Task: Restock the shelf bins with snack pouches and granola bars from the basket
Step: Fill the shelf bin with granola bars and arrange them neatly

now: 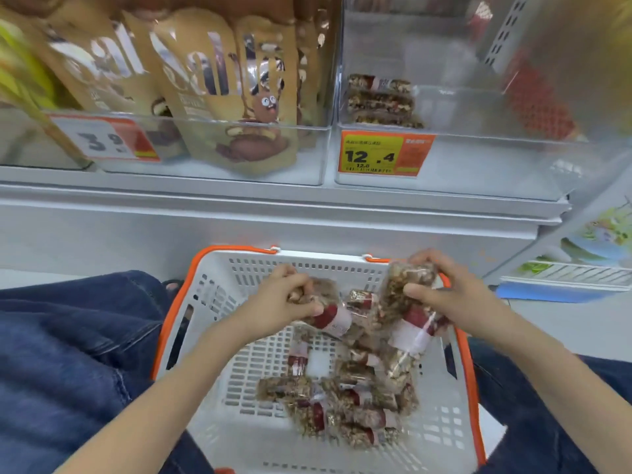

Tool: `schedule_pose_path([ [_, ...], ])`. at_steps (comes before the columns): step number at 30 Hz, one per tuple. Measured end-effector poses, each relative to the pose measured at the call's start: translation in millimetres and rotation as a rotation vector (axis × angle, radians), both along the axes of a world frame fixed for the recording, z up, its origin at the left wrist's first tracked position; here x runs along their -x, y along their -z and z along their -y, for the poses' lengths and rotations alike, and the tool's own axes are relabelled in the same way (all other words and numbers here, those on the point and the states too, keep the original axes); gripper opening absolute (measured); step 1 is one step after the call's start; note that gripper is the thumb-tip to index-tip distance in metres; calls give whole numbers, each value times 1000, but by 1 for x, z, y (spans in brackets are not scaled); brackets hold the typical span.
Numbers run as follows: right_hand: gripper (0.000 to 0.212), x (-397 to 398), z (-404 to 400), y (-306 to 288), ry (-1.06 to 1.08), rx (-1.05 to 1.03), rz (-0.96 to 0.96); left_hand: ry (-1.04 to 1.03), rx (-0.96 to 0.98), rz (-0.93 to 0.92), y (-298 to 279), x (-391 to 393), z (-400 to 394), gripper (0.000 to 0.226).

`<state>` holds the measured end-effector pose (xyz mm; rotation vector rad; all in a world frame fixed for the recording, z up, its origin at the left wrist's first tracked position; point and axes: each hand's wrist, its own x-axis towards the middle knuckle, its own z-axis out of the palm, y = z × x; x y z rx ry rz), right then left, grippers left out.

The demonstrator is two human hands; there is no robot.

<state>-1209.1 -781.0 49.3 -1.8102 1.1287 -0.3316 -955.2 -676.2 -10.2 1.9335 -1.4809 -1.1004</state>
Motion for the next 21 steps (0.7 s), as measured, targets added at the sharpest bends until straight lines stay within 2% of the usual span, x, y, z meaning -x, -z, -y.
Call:
schedule_pose_path([
  [3,19,23,-3,-75,168,-51,388,-30,197,-108,-84,8,1,16],
  [5,29,37,4,-116,246,-24,627,-30,316,-132,-132,17,7,18],
  [7,32,46,23,-137,335,28,779,-33,456,-112,-169,25,17,21],
  [10,6,52,66,-158,438,-5,933,18,587,-143,-223,39,42,19],
  [12,11,49,101,-159,467,-47,973,74,626,-141,-248,45,68,20],
  [14,2,39,134,-157,497,-86,970,108,655,-23,-252,45,104,18],
  [16,12,29,167,-151,548,-121,957,107,641,92,-243,45,143,19],
  [20,11,13,226,-138,595,-229,1079,125,476,72,-205,47,199,18],
  [21,12,8,240,-132,582,-249,1088,135,430,117,-193,45,208,20],
])
